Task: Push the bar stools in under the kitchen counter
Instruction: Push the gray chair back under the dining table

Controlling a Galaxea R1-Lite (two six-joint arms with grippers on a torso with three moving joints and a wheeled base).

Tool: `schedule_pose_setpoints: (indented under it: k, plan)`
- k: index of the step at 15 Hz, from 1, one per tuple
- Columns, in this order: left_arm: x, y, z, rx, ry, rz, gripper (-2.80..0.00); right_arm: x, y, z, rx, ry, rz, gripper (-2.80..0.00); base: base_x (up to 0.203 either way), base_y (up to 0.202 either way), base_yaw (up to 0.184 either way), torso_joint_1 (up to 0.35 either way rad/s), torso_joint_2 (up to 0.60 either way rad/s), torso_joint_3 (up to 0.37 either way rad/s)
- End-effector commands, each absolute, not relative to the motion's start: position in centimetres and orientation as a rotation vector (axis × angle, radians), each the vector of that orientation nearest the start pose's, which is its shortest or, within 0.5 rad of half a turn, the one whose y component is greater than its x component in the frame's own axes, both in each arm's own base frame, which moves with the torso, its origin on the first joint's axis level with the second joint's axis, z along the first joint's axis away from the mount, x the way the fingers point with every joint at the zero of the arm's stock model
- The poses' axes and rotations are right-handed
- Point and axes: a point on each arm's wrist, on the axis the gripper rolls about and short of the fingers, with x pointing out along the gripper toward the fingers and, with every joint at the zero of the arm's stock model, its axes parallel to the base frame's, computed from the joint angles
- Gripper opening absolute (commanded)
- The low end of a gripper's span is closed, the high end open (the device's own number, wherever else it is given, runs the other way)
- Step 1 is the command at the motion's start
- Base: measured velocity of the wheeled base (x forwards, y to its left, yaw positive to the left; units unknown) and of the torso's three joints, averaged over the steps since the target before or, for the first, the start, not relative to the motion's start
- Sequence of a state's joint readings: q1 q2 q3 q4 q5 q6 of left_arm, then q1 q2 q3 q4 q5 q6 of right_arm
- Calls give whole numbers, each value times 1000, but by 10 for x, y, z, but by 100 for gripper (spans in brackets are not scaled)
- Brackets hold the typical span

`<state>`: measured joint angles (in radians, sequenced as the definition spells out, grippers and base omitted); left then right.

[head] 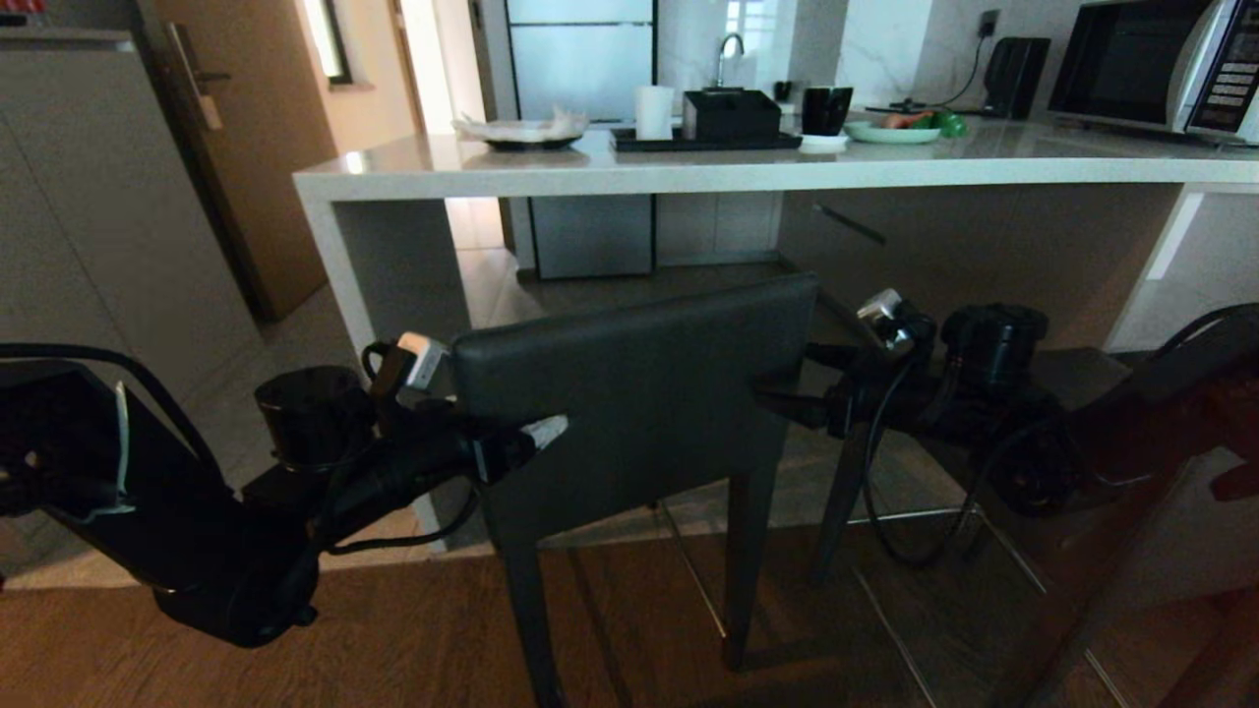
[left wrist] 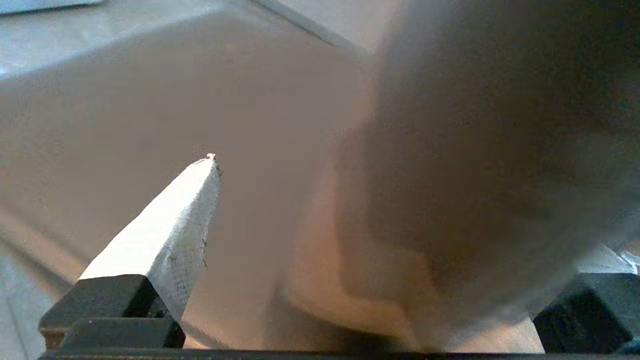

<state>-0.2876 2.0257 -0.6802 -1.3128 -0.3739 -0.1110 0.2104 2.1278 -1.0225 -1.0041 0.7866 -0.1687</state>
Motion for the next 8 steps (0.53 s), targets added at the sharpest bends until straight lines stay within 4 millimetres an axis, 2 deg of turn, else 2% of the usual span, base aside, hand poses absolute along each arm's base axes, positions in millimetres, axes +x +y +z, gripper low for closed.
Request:
schedule_pose_setpoints:
  k: [1,5,8]
  plan:
    - [327,-114,109,-109,76,-680,0,376,103,120,-123,14,1045,0,0,0,0,0,0,0]
    - [329,-113,109,-109,74,-658,0,358,119,128,-129,-3,1098,0,0,0,0,0,0,0]
    - [328,-114,109,-109,73,-658,0,368,118,126,-126,-7,1077,0,0,0,0,0,0,0]
